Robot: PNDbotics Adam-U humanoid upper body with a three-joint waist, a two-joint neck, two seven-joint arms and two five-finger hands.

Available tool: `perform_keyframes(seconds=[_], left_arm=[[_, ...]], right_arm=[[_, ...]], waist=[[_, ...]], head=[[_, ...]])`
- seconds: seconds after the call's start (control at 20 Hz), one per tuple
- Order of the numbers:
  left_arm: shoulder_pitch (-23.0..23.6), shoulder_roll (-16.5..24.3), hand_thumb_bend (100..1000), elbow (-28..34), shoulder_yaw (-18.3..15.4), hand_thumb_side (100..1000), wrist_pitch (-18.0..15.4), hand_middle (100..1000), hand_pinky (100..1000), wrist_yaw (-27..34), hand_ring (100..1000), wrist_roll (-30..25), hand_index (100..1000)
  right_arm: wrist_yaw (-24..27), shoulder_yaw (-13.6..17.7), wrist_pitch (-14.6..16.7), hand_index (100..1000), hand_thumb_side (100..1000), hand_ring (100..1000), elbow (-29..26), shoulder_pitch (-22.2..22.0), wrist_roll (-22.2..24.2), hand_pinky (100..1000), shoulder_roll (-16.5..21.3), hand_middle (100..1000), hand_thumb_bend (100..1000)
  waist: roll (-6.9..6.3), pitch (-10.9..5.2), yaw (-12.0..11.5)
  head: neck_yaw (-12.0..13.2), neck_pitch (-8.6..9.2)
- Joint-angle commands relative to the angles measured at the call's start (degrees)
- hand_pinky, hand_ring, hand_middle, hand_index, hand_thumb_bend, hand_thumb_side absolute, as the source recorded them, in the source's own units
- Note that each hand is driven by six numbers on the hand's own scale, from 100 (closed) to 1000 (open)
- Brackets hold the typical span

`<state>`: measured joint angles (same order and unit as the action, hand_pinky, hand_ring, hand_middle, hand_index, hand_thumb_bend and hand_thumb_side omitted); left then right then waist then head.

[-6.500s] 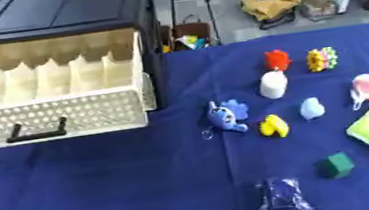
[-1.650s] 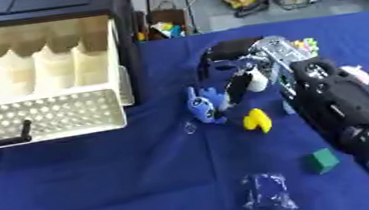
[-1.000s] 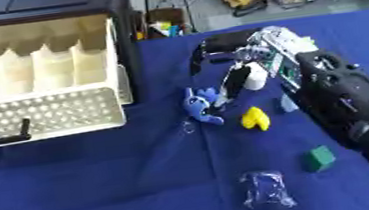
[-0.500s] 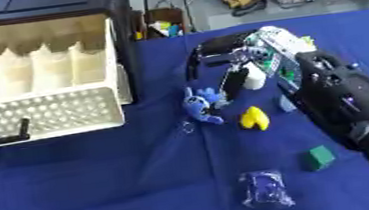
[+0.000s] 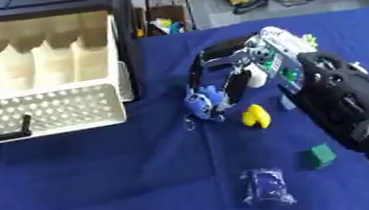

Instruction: Pick up objects from table and place into drawer.

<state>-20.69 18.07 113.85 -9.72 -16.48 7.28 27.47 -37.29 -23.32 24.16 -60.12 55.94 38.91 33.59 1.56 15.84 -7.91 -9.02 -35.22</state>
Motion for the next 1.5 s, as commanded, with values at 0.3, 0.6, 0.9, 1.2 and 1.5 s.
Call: perform_keyframes(seconds=[0.3, 0.6, 0.9, 1.2, 1.5], left_arm=[[-0.62, 0.42, 560, 0.74, -0.53, 1000, 0.12, 650, 572, 0.17, 728, 0.03, 780], [-0.77, 0.35, 562, 0.74, -0.53, 1000, 0.12, 647, 571, 0.29, 726, 0.03, 779], [-1.11, 0.23, 560, 0.74, -0.57, 1000, 0.14, 644, 569, 0.34, 724, 0.04, 779], [-1.62, 0.11, 559, 0.74, -0.67, 1000, 0.2, 639, 567, 0.27, 721, 0.05, 778], [-1.79, 0.06, 557, 0.74, -0.84, 1000, 0.22, 633, 565, 0.15, 718, 0.24, 777]], right_arm=[[0.66, 0.46, 0.55, 782, 286, 847, 0.59, 1.27, 1.95, 771, 1.05, 658, 639], [0.91, 0.46, 0.36, 777, 285, 846, 1.17, 1.06, 3.06, 768, 0.56, 648, 655], [0.95, 0.96, -0.07, 724, 279, 830, 2.13, 0.83, 2.69, 750, 0.04, 577, 659], [1.31, 1.79, -0.93, 699, 280, 809, 3.12, 0.75, 2.14, 728, 0.0, 551, 647], [1.53, 2.3, -1.65, 678, 280, 791, 3.83, 0.47, 1.69, 702, 0.05, 529, 605]], waist=[[-0.08, -1.07, -0.06], [-0.04, -0.97, -0.51], [0.2, -0.53, -1.26], [0.6, 0.13, -1.82], [0.73, 0.39, -2.09]], head=[[-0.75, -1.2], [-1.4, -1.48], [-2.03, -1.56], [-2.54, -1.48], [-2.85, -1.32]])
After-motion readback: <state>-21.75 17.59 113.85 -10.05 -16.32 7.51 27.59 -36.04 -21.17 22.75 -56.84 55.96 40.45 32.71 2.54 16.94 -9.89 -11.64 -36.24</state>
